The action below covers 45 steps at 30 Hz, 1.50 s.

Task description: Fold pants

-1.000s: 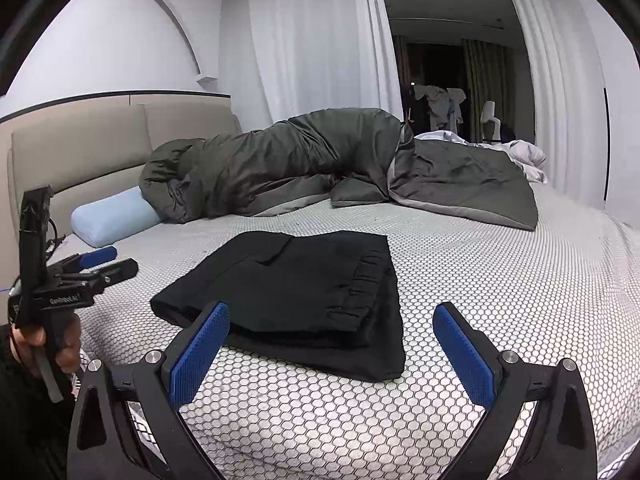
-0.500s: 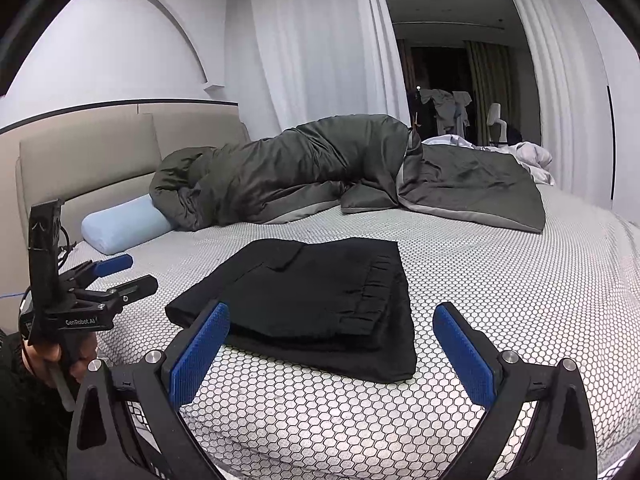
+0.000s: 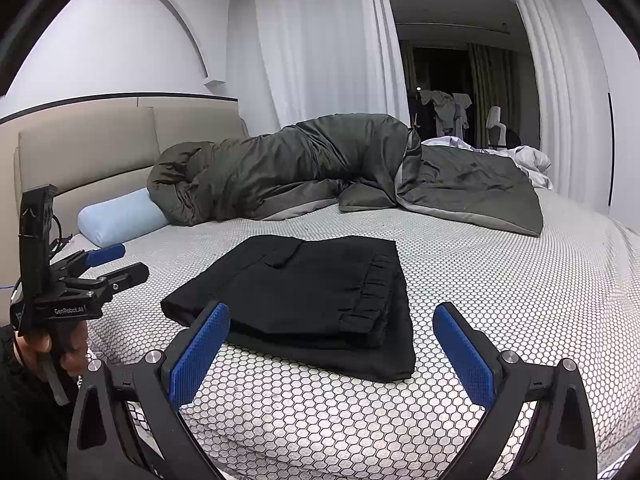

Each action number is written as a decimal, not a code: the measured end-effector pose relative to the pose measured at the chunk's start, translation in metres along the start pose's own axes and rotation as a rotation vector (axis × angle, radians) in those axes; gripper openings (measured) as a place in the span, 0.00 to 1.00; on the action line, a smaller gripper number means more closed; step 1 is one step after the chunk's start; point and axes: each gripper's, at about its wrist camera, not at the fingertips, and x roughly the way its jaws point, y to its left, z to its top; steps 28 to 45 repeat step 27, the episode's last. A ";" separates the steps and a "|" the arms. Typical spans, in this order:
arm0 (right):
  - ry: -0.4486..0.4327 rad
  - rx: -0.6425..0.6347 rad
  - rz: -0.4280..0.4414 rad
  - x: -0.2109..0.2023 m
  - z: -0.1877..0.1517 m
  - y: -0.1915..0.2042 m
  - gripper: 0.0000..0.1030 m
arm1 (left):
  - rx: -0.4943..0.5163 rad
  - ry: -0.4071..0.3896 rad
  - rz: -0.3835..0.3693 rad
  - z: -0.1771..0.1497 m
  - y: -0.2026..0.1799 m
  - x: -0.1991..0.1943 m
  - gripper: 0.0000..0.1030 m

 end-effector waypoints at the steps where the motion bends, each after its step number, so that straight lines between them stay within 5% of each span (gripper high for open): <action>1: 0.002 0.002 -0.001 0.001 0.000 0.000 1.00 | -0.001 -0.002 0.002 0.001 0.000 -0.001 1.00; 45: 0.008 0.005 -0.017 0.002 0.000 0.000 1.00 | 0.005 -0.003 0.001 0.003 0.001 -0.001 1.00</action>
